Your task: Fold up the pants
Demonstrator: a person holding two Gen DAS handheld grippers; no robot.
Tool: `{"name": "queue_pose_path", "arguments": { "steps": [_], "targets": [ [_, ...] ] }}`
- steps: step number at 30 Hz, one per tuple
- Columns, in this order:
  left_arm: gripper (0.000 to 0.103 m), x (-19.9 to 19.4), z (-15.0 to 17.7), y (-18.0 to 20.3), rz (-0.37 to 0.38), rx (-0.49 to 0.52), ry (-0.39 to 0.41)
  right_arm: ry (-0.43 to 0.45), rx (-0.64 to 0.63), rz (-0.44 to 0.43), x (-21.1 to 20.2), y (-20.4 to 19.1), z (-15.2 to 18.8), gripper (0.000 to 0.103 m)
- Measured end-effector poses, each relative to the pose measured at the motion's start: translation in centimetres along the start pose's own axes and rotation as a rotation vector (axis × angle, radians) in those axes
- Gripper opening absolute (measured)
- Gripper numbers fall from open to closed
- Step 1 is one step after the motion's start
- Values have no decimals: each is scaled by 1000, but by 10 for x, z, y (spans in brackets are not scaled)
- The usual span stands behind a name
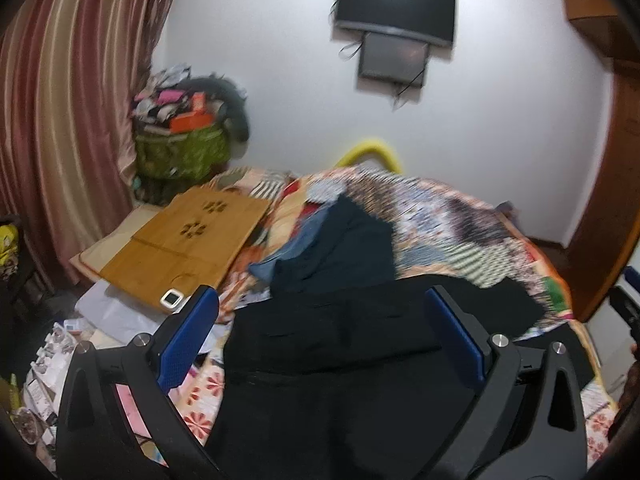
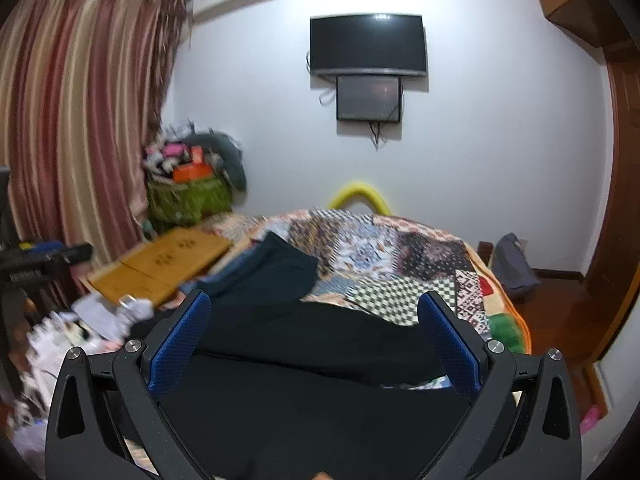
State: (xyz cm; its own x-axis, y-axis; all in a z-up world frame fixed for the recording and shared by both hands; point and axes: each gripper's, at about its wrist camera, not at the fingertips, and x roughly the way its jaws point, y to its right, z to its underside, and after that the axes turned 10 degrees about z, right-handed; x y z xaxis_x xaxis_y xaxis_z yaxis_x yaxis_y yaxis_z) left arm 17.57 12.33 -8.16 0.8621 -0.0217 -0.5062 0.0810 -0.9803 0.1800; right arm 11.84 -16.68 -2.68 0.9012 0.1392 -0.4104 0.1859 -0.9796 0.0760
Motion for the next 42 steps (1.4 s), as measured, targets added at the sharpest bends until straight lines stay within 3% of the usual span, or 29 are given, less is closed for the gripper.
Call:
{"name": "queue_pose_path", "arguments": {
  "steps": [4, 10, 12, 17, 26, 29, 33, 37, 40, 42],
  "targets": [
    [103, 46, -2, -36, -22, -25, -89, -60, -52, 8, 38, 3, 4, 103],
    [91, 118, 1, -78, -120, 34, -219, -173, -42, -20, 95, 15, 11, 101],
    [88, 143, 5, -93, -131, 34, -268, -220, -34, -19, 119, 22, 13, 97],
    [72, 205, 23, -125, -123, -14, -415, -341, -52, -57, 176, 29, 23, 93],
    [72, 284, 59, -166, -96, -157, -616, -511, -86, -160, 259, 23, 41, 93],
    [63, 306, 72, -175, -53, -225, -667, -573, -108, -179, 287, 19, 47, 93],
    [47, 317, 79, -175, 16, -303, -694, -648, -99, -207, 320, 12, 54, 82],
    [27, 312, 74, -168, -17, -263, -680, -672, -104, -234, 328, 4, 59, 74],
    [17, 303, 65, -159, -59, -235, -627, -669, -113, -260, 323, 5, 61, 58],
    [12, 294, 56, -147, -97, -146, -582, -676, -119, -264, 317, 7, 63, 40]
  ]
}}
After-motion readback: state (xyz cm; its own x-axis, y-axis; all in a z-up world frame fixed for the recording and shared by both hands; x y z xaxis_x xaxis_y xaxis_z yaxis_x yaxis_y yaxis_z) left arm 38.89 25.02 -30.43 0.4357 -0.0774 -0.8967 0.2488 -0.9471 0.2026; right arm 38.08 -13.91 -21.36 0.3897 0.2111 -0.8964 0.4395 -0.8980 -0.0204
